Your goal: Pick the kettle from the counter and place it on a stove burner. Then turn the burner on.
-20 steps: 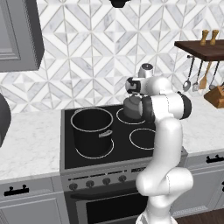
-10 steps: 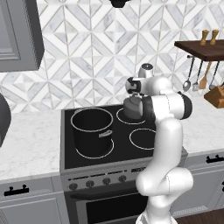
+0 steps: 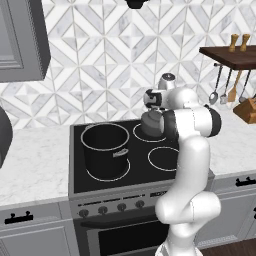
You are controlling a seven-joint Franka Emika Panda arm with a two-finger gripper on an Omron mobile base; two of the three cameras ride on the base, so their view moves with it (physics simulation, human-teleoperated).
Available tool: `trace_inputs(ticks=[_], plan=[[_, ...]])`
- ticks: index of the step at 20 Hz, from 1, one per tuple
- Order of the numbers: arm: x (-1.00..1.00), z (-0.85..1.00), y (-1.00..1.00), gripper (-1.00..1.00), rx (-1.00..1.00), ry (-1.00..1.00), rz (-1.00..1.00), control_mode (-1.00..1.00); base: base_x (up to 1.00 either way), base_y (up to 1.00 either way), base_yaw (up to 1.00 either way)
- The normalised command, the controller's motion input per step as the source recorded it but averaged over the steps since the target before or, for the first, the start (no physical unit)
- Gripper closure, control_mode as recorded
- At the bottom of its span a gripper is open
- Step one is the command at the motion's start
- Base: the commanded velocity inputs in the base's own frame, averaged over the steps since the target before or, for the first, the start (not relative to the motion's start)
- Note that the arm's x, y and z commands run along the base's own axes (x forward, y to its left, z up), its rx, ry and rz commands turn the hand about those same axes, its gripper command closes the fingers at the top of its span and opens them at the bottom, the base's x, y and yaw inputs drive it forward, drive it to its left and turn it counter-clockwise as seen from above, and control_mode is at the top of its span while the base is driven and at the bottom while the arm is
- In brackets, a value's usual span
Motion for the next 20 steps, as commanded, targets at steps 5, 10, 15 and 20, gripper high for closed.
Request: trace_inputs(ticks=[5, 10, 15, 20], plan=[[0.00, 0.00, 0.00, -1.00, 0.00, 0.00, 0.00, -1.00, 0.00, 0.00, 0.00], [0.00, 0.03, 0.00, -1.00, -0.01, 0.01, 0.00, -1.00, 0.00, 0.00, 0.00], [0.00, 0.12, 0.04, -1.00, -0.07, 0.04, 0.00, -1.00, 0.00, 0.00, 0.00], [0.00, 0.43, 0.09, -1.00, -0.05, 0.00, 0.00, -1.00, 0.00, 0.00, 0.00]])
